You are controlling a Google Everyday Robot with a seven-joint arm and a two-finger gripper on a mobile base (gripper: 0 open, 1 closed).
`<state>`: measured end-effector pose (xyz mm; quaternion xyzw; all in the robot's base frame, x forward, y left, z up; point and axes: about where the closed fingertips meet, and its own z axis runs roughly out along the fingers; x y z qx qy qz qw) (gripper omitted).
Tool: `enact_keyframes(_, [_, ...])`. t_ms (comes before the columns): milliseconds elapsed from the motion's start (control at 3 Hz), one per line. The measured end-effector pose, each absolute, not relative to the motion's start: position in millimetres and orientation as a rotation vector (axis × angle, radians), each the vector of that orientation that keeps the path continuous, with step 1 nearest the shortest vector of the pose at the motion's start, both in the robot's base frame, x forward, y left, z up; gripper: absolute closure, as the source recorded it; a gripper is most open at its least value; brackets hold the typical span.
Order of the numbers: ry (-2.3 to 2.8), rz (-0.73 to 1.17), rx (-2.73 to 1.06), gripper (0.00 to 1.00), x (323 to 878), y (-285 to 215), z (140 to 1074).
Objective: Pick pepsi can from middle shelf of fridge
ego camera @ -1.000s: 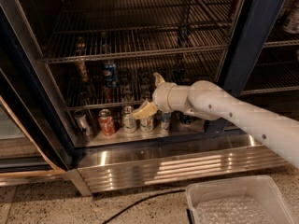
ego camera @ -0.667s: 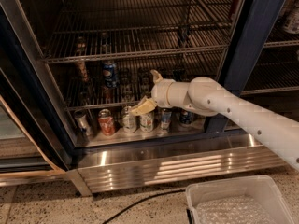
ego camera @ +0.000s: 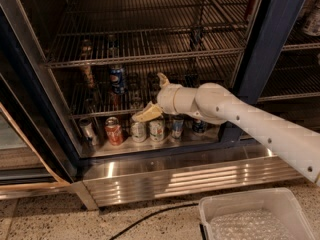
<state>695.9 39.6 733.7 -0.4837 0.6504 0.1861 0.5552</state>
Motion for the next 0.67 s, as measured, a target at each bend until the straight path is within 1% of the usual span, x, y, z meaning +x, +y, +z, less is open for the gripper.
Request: enact_keyframes(667, [1.476,0.405,-1.125,0.01,724.7,70.3,751.2])
